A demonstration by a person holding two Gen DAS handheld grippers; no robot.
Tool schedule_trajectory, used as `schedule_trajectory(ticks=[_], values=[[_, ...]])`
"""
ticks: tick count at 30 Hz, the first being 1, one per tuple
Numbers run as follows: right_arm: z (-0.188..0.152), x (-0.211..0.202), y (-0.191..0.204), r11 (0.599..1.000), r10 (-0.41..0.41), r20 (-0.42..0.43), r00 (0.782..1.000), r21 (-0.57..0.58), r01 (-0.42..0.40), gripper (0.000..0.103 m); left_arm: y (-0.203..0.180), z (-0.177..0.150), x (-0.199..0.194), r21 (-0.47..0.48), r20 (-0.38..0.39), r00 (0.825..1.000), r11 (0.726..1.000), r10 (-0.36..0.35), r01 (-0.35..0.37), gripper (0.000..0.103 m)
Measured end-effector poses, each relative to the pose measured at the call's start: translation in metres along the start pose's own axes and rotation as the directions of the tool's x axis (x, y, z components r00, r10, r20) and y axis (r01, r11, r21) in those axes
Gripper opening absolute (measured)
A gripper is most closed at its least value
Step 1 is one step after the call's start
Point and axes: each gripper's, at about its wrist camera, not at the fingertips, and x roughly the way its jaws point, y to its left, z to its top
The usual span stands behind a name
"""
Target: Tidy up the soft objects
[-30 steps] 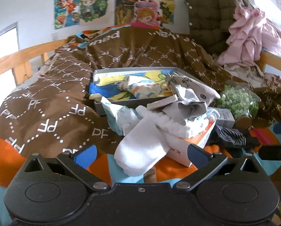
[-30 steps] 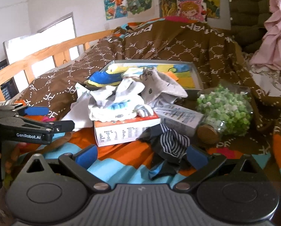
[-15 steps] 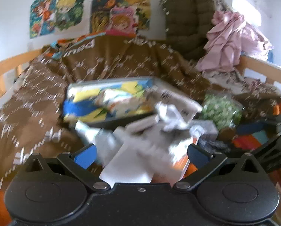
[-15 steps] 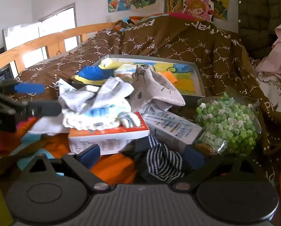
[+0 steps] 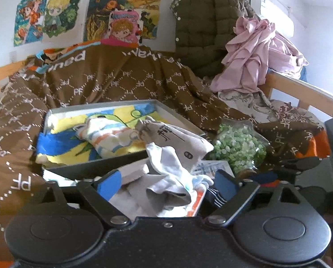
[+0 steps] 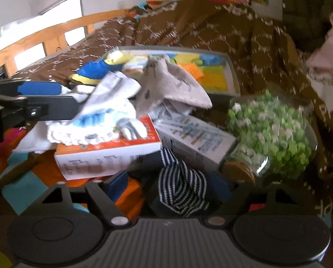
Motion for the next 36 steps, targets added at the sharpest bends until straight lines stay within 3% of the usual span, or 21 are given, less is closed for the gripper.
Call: schedule_trajectory(ticks=[5, 11, 17, 22, 25, 29, 33, 36], values=[[-0.001, 0.003, -0.006, 0.999, -0.008, -0.017, 1.000, 0.035, 0.009, 0.081, 0.001, -0.002, 0.001, -0.007, -0.006, 0.999, 0.999, 0.033, -0.033, 0.074], [-0.003, 0.007, -0.006, 0.999, -0.011, -0.039, 0.999, 0.035, 0.013, 0.077, 0.004, -0.004, 0.003, -0.022, -0.030, 0.998, 0.998, 0.059, -0.060, 0.049], [-0.005, 0.013, -0.009, 0.998, -0.018, -0.065, 0.998, 0.053, 0.022, 0.069, 0.012, -0.004, 0.001, -0.120, -0.036, 0.999, 0.992, 0.034, -0.038, 0.037], [-0.006, 0.017, -0.012, 0.997, -0.034, -0.081, 0.996, 0.070, 0.039, 0.062, 0.012, -0.007, 0.001, -0.139, -0.032, 0.999, 0.990, 0.026, -0.030, 0.014], [-0.008, 0.019, -0.012, 0.997, -0.040, -0.088, 0.995, 0.067, 0.046, 0.059, 0.012, -0.004, -0.003, -0.152, -0.009, 1.000, 0.988, 0.018, -0.019, 0.005], [-0.009, 0.020, -0.011, 0.997, -0.049, -0.091, 0.995, 0.060, 0.055, 0.050, 0.015, 0.000, -0.007, -0.195, 0.016, 1.000, 0.981, 0.005, -0.002, 0.003], [-0.008, 0.020, -0.010, 0.997, -0.022, -0.109, 0.994, 0.068, 0.030, 0.027, 0.015, 0.002, -0.009, -0.234, 0.029, 0.999, 0.972, -0.025, 0.031, 0.002], [-0.009, 0.019, -0.009, 0.997, -0.008, -0.117, 0.993, 0.077, 0.017, 0.018, 0.006, 0.002, -0.010, -0.227, 0.028, 0.998, 0.972, -0.053, 0.058, 0.002]])
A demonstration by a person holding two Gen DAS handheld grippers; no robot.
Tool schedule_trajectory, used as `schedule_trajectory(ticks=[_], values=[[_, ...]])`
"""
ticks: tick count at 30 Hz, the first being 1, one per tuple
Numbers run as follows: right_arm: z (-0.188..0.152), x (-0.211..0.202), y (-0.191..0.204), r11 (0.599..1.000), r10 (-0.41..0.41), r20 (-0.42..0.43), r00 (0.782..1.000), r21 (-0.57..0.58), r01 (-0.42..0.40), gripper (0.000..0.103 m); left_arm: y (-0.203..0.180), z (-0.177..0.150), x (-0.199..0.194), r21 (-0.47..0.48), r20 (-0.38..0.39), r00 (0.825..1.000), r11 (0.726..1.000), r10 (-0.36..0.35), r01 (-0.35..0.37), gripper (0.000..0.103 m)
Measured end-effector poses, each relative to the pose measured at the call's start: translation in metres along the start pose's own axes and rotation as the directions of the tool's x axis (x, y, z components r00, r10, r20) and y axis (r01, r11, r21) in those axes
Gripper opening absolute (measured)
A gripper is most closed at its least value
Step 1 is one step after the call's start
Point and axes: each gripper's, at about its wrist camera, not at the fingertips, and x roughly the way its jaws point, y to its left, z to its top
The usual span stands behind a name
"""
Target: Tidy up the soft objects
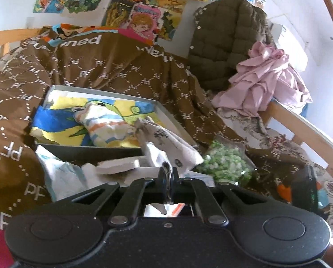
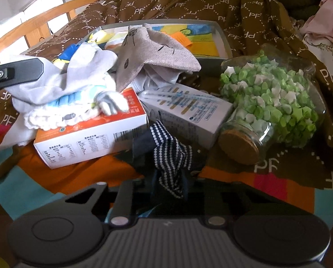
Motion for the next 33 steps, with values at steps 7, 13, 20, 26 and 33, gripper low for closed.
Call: schedule_trajectory(ticks=[7, 13, 20, 26, 33], values=[[0.000, -0.008, -0.017, 0.986, 0.103, -0.011, 0.995, 0.135, -0.101, 0.005, -0.021, -0.011, -0.004, -0.011, -0.025, 0.998, 0.998, -0.059, 0.059, 0.002], [-0.006, -0.025, -0.023, 0.972, 0.152, 0.022, 0.988, 0.180, -0.153, 0.004, -0.036, -0.028, -0.008, -0.048, -0.073, 0.995, 0.997, -0.065, 0.062, 0.002], [-0.005, -0.057, -0.026, 0.960, 0.192, 0.160, 0.968, 0.174, -0.219, 0.004, -0.041, -0.027, -0.022, -0.108, -0.059, 0.997, 0.993, -0.050, 0.043, 0.002], [-0.003, -0.085, -0.025, 0.951, 0.226, 0.299, 0.927, 0.139, -0.277, 0.004, -0.051, -0.018, -0.038, -0.139, -0.007, 1.000, 0.990, -0.025, 0.024, 0.002], [-0.004, -0.113, -0.028, 0.936, 0.259, 0.433, 0.864, 0.108, -0.334, 0.004, -0.063, -0.009, -0.057, -0.193, 0.061, 0.998, 0.981, -0.004, 0.016, 0.001]])
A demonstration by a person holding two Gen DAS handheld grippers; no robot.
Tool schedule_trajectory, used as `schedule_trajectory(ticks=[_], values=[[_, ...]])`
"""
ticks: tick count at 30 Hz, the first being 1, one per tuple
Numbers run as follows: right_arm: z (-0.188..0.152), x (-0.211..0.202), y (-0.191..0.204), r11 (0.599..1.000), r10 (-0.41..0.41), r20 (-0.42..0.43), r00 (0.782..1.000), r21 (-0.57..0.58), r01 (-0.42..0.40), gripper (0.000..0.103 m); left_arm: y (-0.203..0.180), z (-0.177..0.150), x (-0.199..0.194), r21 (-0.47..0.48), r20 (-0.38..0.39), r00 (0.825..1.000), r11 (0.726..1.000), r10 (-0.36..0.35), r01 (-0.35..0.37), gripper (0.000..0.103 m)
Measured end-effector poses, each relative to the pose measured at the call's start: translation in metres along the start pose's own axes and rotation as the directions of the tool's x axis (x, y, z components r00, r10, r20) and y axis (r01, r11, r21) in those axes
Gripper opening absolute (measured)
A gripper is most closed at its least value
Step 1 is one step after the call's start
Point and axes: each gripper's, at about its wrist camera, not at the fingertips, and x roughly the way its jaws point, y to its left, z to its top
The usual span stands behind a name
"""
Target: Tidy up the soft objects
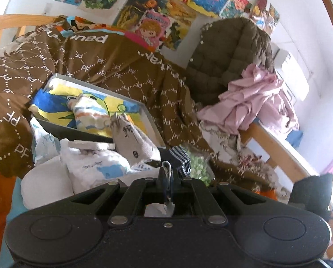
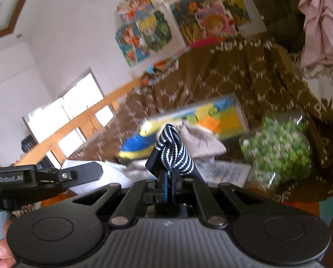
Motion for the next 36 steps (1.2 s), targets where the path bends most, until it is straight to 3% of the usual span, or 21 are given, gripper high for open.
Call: schedule_trajectory(ticks=[8, 16, 21, 29, 36], values=[[0.012, -0.014, -0.004, 1.000, 0.020, 0.080, 0.997, 0.011, -0.021, 0.004, -0.019, 0.021, -0.005, 0.001, 0.070, 0.998, 1.000, 0.004, -0.004, 0.001], [0.027, -0.020, 0.003, 0.999, 0.010, 0.151, 0.988, -0.049, -0.003, 0.004, -0.033, 0.047, 0.007, 0.063, 0.128, 0.992, 0.998, -0.025, 0.017, 0.001], [0.053, -0.002, 0.004, 0.994, 0.003, 0.205, 0.979, -0.104, 0.019, 0.004, -0.035, 0.072, 0.023, 0.074, 0.168, 0.985, 0.997, -0.033, 0.021, 0.001], [0.097, 0.033, -0.020, 0.994, -0.055, 0.267, 0.962, -0.079, 0.078, 0.004, -0.043, 0.118, 0.058, 0.128, 0.244, 0.968, 0.992, -0.049, 0.018, 0.001], [0.123, 0.084, -0.051, 0.994, -0.061, 0.264, 0.963, -0.073, 0.083, 0.004, -0.037, 0.142, 0.113, 0.150, 0.245, 0.969, 0.989, -0.020, -0.017, 0.002]])
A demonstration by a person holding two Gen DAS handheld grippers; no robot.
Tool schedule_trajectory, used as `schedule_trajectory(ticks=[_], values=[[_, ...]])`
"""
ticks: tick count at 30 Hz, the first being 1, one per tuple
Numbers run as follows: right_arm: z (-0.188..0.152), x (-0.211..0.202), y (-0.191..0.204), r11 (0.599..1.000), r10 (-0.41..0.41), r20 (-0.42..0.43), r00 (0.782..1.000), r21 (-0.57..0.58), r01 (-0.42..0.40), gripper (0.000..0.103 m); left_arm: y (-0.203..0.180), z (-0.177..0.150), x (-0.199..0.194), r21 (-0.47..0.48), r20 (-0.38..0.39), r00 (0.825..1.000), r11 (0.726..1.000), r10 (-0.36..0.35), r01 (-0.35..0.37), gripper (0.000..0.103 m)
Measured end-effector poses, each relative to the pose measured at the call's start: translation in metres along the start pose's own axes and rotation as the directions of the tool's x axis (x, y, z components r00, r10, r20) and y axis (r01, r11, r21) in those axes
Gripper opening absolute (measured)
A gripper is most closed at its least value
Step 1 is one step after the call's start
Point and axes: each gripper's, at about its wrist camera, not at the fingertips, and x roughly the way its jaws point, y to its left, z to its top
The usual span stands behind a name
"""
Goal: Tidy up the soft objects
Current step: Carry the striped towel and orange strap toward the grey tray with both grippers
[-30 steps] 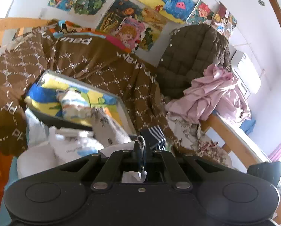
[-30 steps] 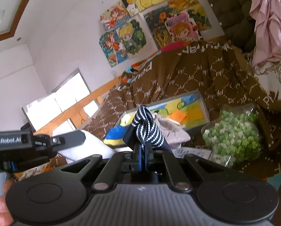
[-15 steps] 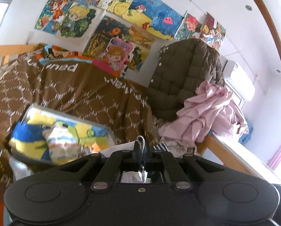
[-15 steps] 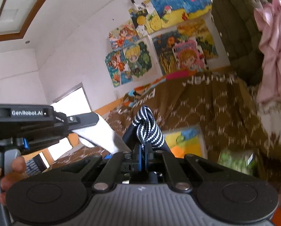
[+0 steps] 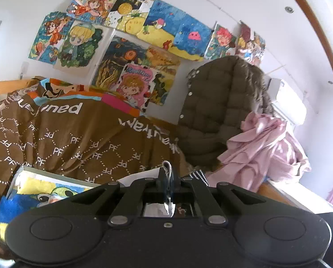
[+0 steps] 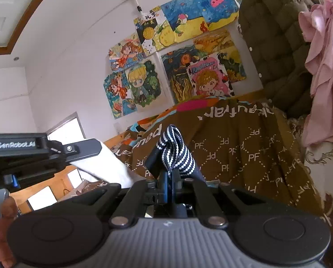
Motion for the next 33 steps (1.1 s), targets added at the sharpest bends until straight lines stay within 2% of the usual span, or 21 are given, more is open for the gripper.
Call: schedule_trajectory(ticks=[9, 17, 27, 33], values=[[-0.010, 0.052, -0.032, 0.999, -0.031, -0.034, 0.999, 0.043, 0.032, 0.004, 0.019, -0.009, 0.073, 0.010, 0.003, 0.999, 0.999, 0.043, -0.043, 0.002], [-0.032, 0.076, -0.049, 0.994, -0.072, -0.156, 0.985, 0.069, 0.083, 0.004, 0.036, -0.030, 0.126, 0.011, -0.085, 0.992, 0.996, 0.094, -0.093, 0.002], [-0.044, 0.090, -0.059, 0.989, -0.077, -0.214, 0.974, 0.104, 0.101, 0.004, 0.062, -0.046, 0.146, -0.042, -0.148, 0.978, 0.987, 0.146, -0.154, 0.002], [-0.049, 0.099, -0.061, 0.988, -0.077, -0.261, 0.962, 0.111, 0.109, 0.004, 0.071, -0.048, 0.151, -0.030, -0.189, 0.966, 0.982, 0.176, -0.185, 0.002]])
